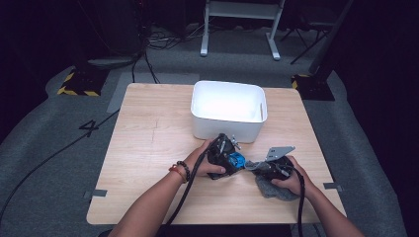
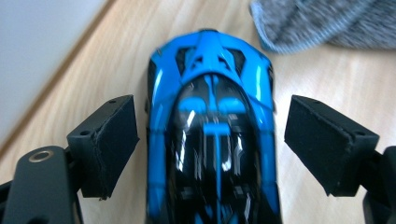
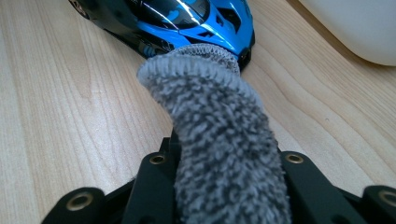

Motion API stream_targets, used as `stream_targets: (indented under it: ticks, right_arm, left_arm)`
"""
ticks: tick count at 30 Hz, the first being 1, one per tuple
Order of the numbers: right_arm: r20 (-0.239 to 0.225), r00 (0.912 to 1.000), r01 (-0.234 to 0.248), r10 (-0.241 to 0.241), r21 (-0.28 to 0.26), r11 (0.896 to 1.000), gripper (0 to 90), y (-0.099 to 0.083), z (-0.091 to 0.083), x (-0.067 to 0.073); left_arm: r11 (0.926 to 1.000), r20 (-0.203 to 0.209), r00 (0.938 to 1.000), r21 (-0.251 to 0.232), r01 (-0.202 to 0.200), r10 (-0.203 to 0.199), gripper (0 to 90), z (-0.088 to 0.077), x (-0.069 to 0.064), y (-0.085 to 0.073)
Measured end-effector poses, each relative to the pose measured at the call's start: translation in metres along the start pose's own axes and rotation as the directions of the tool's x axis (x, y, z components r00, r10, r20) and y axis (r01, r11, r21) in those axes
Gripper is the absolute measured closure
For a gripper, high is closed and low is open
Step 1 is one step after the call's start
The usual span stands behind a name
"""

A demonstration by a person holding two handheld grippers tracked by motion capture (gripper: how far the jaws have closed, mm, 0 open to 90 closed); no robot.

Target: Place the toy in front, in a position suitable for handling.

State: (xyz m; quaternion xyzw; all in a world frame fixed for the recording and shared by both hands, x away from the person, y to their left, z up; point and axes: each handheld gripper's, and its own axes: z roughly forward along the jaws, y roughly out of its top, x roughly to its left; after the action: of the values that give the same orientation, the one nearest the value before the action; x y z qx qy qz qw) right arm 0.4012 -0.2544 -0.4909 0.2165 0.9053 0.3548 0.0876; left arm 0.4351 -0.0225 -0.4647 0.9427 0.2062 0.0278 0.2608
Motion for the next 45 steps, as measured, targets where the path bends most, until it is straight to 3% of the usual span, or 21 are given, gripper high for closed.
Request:
stream_targets:
  ticks: [11, 14, 17, 21, 23, 27, 31, 34, 36, 37, 39, 43, 45]
  right_arm:
    - [-0.005, 1.0000, 0.005, -0.005, -0.001, 1.000, 70.6, 0.001, 0.001, 0.000]
    - [-0.005, 1.0000, 0.004, -0.004, -0.002, 1.000, 70.6, 0.000, 0.001, 0.000]
    - [0.000, 1.0000, 0.007, -0.007, -0.004, 1.000, 70.4, 0.000, 0.001, 0.000]
    - [0.007, 0.9999, 0.011, -0.011, -0.007, 1.000, 69.4, 0.000, 0.000, 0.001]
    - [0.019, 0.9997, 0.018, -0.018, 0.000, 1.000, 66.1, 0.000, 0.000, 0.002]
    - [0.039, 0.9980, 0.049, -0.050, 0.016, 0.999, 64.0, 0.000, -0.003, 0.005]
    - [0.045, 0.9971, 0.060, -0.061, 0.019, 0.998, 54.0, 0.000, -0.004, 0.009]
    - [0.056, 0.9968, 0.057, -0.057, 0.011, 0.998, 42.7, 0.002, -0.006, 0.010]
    - [0.066, 0.9964, 0.053, -0.053, 0.010, 0.999, 33.9, 0.004, -0.008, 0.012]
    - [0.074, 0.9958, 0.052, -0.053, 0.010, 0.999, 29.6, 0.005, -0.009, 0.013]
    - [0.092, 0.9948, 0.044, -0.043, -0.009, 0.999, 24.7, 0.007, -0.013, 0.015]
    - [0.101, 0.9944, 0.035, -0.031, -0.030, 0.999, 21.1, 0.011, -0.022, 0.017]
    - [0.099, 0.9945, 0.038, -0.034, -0.038, 0.999, 20.7, 0.012, -0.028, 0.017]
  left_arm:
    - [0.9959, -0.032, 0.9995, 0.091, -0.007, 0.009, 22.1, 0.028, -0.005, 0.024]
    - [0.9949, -0.032, 0.9995, 0.101, -0.001, 0.004, 23.2, 0.028, -0.004, 0.025]
    - [0.9914, -0.032, 0.9992, 0.130, -0.018, 0.022, 23.8, 0.027, -0.005, 0.026]
    - [0.9903, -0.032, 0.9986, 0.133, -0.038, 0.042, 24.2, 0.025, -0.006, 0.024]
    - [0.9928, -0.038, 0.9981, 0.111, -0.045, 0.049, 24.3, 0.022, -0.007, 0.021]
    - [0.9995, -0.027, 0.9992, 0.011, -0.030, 0.030, 24.3, 0.003, -0.004, 0.014]
    - [0.9958, -0.023, 0.9997, -0.091, -0.013, 0.011, 24.4, -0.019, -0.002, 0.005]
    - [0.9845, -0.029, 0.9996, -0.175, -0.008, 0.003, 24.4, -0.037, -0.002, -0.002]
    - [0.9709, -0.028, 0.9996, -0.239, -0.006, -0.001, 24.4, -0.050, -0.003, -0.008]
    - [0.9623, -0.026, 0.9997, -0.272, -0.007, -0.001, 24.5, -0.056, -0.003, -0.011]
    - [0.9373, -0.029, 0.9996, -0.348, -0.009, -0.001, 24.9, -0.069, -0.005, -0.017]
    - [0.8995, -0.043, 0.9991, -0.436, -0.024, 0.006, 24.9, -0.087, -0.009, -0.024]
    - [0.8877, -0.045, 0.9990, -0.460, -0.028, 0.008, 24.9, -0.094, -0.012, -0.025]
